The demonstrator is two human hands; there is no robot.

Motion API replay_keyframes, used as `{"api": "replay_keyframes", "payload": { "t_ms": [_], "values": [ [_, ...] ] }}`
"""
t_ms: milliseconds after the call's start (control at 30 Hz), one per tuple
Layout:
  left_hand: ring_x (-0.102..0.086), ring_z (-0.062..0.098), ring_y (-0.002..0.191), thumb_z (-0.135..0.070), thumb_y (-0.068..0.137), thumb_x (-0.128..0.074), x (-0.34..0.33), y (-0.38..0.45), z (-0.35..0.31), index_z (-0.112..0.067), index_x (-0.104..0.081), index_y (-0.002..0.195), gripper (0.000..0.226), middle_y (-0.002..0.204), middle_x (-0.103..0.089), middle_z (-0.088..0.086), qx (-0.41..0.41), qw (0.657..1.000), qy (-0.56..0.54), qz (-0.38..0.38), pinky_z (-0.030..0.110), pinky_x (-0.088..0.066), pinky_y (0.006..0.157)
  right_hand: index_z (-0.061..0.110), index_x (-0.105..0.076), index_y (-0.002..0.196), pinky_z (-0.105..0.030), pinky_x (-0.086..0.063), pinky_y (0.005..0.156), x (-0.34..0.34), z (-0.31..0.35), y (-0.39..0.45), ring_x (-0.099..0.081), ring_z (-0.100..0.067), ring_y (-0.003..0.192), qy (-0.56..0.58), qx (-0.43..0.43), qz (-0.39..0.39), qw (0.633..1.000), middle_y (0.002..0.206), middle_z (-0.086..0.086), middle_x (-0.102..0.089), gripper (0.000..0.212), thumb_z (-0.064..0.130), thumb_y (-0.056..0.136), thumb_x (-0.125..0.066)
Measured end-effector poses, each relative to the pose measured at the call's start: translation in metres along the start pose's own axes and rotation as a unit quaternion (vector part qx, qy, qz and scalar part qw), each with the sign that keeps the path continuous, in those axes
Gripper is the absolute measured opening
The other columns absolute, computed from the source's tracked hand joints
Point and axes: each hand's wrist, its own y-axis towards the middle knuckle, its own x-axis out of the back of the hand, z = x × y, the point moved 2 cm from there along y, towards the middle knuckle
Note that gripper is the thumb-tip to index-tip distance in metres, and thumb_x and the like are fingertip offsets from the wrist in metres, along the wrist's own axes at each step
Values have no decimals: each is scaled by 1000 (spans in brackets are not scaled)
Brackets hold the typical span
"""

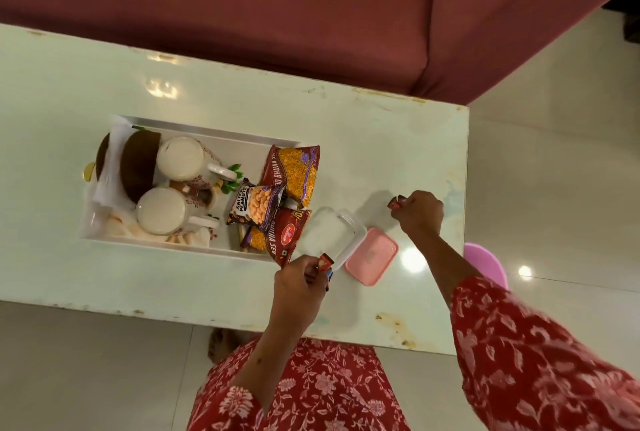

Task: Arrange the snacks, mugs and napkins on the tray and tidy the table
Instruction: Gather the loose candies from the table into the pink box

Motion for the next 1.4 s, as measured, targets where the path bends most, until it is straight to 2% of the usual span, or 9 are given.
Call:
{"api": "replay_keyframes", "payload": {
  "t_ms": [200, 400, 533, 667, 900, 1000, 1100, 1200, 1400],
  "values": [
    [-62, 11, 69, -15, 84, -64, -3, -7, 2, -8, -67, 91, 10, 73, -65, -1, 66, 997, -28, 12, 18, -47, 64, 10, -63, 71, -21, -38, 56, -11, 14, -71, -61, -20, 69, 180, 38, 15, 983, 69, -2, -64, 17, 10, 65, -79],
    [-57, 4, 65, -15, 85, -62, -3, -9, -2, -9, -67, 93, 11, 76, -64, -2, 82, 996, -32, 1, 9, -41, 59, 9, -72, 93, 2, -42, 69, -35, 23, -101, -63, -8, 85, 205, 83, 53, 974, 96, 2, -72, 24, -4, 74, -67],
    [-62, 12, 69, -14, 84, -63, -8, -7, -5, -11, -68, 89, 8, 72, -65, -2, 111, 991, -75, -7, 13, -44, 61, 14, -71, 94, -7, -49, 79, -32, 24, -107, -64, -9, 93, 230, 96, 111, 962, 98, 5, -71, 20, 3, 78, -65],
    [-63, 18, 77, -11, 85, -59, -16, -4, -9, -6, -69, 92, 14, 82, -68, 4, 114, 991, -73, -6, 19, -47, 65, 21, -70, 100, -34, -59, 77, -33, 19, -122, -67, -17, 95, 294, 24, 312, 903, 100, 1, -70, 23, 21, 78, -74],
    [-61, 16, 95, -14, 85, -63, -23, -4, -11, -8, -54, 124, 41, 118, -64, 7, 146, 986, -75, 20, 19, -42, 80, 13, -66, 106, -45, -59, 77, -37, 23, -105, -69, -29, 75, 275, 7, 201, 940, 89, -10, -70, 26, 8, 81, -67],
    [-61, 17, 98, -6, 87, -57, -19, -4, -5, -8, -53, 124, 37, 123, -62, 8, 155, 986, -53, 10, 17, -40, 79, 17, -60, 121, -28, -53, 83, -40, 32, -94, -67, -22, 94, 217, 41, 189, 957, 107, -3, -67, 38, 13, 83, -64],
    [-58, 24, 111, 1, 85, -49, -15, -4, 1, -7, -50, 126, 41, 127, -57, 11, 147, 989, -27, 10, 23, -45, 89, 15, -62, 116, -17, -43, 77, -33, 28, -87, -66, -21, 100, 167, 58, 71, 982, 109, -6, -70, 34, 7, 83, -57],
    [-48, 27, 125, 6, 82, -47, -13, -1, 1, -6, -42, 132, 52, 135, -50, 14, 79, 997, 19, 9, 36, -42, 104, 16, -53, 125, -30, -47, 87, -29, 10, -76, -57, -26, 115, 114, 50, 26, 992, 127, -7, -60, 50, -1, 78, -56],
    [-9, 24, 145, -1, 84, -51, -18, 12, -13, -5, -8, 146, 75, 156, -14, 11, -28, 985, 152, 78, 29, -15, 116, 29, -6, 147, -59, -35, 103, -56, -31, -68, -5, -33, 145, -161, 67, 211, 962, 157, -10, 4, 123, 35, 55, -87]
  ]
}}
